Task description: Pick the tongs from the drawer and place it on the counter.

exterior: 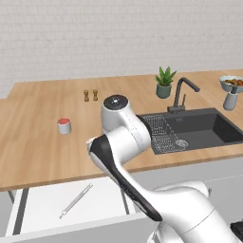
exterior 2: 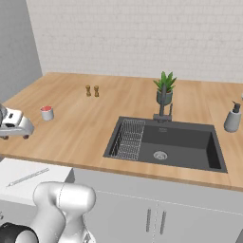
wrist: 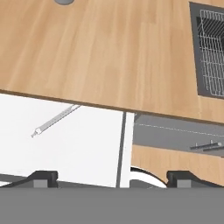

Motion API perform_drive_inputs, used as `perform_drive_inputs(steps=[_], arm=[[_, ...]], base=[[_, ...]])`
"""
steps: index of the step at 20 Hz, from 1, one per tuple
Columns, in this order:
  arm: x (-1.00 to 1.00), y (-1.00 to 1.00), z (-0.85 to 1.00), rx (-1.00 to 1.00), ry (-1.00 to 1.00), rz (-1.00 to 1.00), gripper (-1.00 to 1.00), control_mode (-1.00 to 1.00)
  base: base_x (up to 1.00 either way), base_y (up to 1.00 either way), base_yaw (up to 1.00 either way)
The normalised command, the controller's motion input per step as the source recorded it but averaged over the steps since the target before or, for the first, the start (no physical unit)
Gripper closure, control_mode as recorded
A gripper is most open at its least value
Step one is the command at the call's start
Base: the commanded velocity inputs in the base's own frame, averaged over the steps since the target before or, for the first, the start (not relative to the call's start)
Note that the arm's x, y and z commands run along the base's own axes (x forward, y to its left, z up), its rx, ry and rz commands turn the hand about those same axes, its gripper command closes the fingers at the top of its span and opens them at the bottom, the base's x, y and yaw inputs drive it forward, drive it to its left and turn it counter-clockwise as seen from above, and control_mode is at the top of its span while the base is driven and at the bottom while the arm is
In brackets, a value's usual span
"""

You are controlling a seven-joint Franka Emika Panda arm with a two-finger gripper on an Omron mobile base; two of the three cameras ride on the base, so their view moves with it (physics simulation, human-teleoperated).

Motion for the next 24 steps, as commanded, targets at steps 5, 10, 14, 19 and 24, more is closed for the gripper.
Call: perform_drive_inputs(steps=[5, 10, 14, 19, 24], arm=[[-0.03, 0.22, -0.22, 0.00, 0.11, 0.00, -1.00, -1.00], [-0.30, 0.49, -0.46, 0.00, 0.07, 0.00, -1.00, -1.00], [-0.05, 0.46, -0.71, 0.00, 0.19, 0.00, -1.00, -1.00], [0.08, 0.52, -0.73, 0.00, 0.12, -0.03, -1.00, -1.00], [0.08, 0.19, -0.61, 0.00, 0.02, -0.01, -1.00, -1.00]], base=[[0.00, 0.00, 0.00], [0.00, 0.00, 0.00], [0.00, 0.00, 0.00], [0.00, 0.00, 0.00], [0.00, 0.00, 0.00]])
